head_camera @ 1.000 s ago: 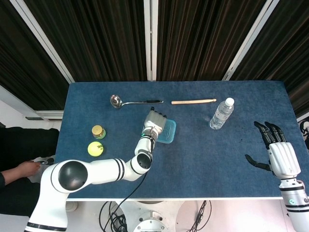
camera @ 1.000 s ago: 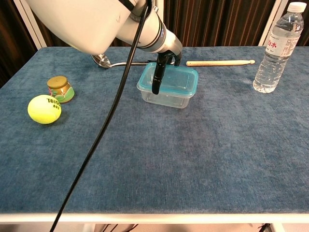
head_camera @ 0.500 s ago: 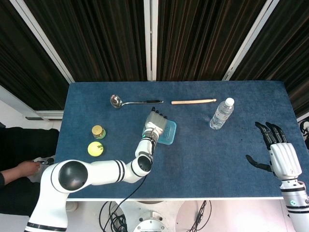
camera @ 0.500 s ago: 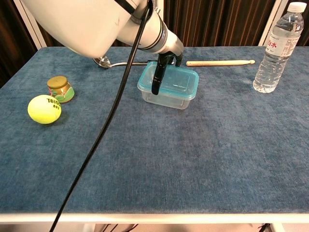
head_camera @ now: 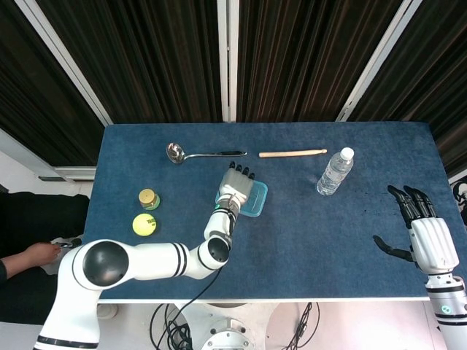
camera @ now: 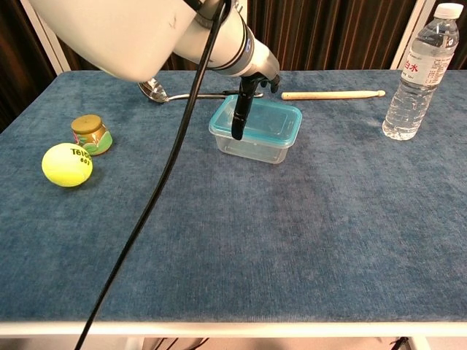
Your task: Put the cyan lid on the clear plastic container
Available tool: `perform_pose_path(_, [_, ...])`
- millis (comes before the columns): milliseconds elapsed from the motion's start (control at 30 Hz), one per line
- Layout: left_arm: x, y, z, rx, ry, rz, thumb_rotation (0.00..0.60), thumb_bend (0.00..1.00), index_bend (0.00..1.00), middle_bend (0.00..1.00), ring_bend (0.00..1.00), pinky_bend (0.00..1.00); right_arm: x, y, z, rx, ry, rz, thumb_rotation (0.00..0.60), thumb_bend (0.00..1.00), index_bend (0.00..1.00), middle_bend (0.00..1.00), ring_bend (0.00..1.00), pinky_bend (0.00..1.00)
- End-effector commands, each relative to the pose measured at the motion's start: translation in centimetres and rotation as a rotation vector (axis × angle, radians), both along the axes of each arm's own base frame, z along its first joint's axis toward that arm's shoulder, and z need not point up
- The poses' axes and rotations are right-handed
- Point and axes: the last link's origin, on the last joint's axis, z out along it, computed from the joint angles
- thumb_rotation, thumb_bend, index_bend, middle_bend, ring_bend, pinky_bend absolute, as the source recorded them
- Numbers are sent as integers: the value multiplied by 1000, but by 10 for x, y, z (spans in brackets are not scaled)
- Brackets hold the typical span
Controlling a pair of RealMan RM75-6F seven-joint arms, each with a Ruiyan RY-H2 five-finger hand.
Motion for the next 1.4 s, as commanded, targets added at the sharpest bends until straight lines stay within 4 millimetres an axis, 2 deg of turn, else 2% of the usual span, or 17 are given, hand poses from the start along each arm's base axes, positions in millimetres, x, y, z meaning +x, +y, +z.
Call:
perform_pose_path(33, [3, -7, 16, -7, -67, -44, 600, 56, 2, 0, 0, 13, -1, 1, 1, -1, -1, 2, 600, 121, 0, 133, 59, 79])
perform_pose_path(200, [-13, -29, 30, -34, -131, -116, 600, 47, 89, 45, 0, 9, -2, 4, 1, -1, -4, 6, 600, 121, 0, 132, 59, 79])
perform_pose_path(367, [-29, -49, 23, -91, -127, -154, 600, 30, 133, 57, 0, 7, -2, 4, -1, 5, -7, 11, 600, 121, 0, 132, 59, 79])
perform_pose_path(567, [-33, -65, 13, -130, -127, -209, 600, 29, 149, 56, 0, 6, 0, 4, -2, 8, -5, 14, 600, 121, 0, 132, 58, 79])
perform_pose_path(733, [-38, -67, 7, -120, -101, -221, 600, 29, 202, 56, 0, 6, 2, 5, -2, 5, -4, 13, 600, 121, 0, 132, 59, 79])
perform_pose_path(1200, [-49, -64, -4, -124, -84, -186, 600, 29, 206, 57, 0, 6, 5, 5, -5, 14, 1, 16, 600, 121, 0, 132, 59, 79])
perform_pose_path(1400, [-44, -55, 6, -113, -146, -151, 600, 29, 204, 56, 0, 5, 5, 5, -4, 11, 2, 13, 600, 121, 0, 131, 59, 79])
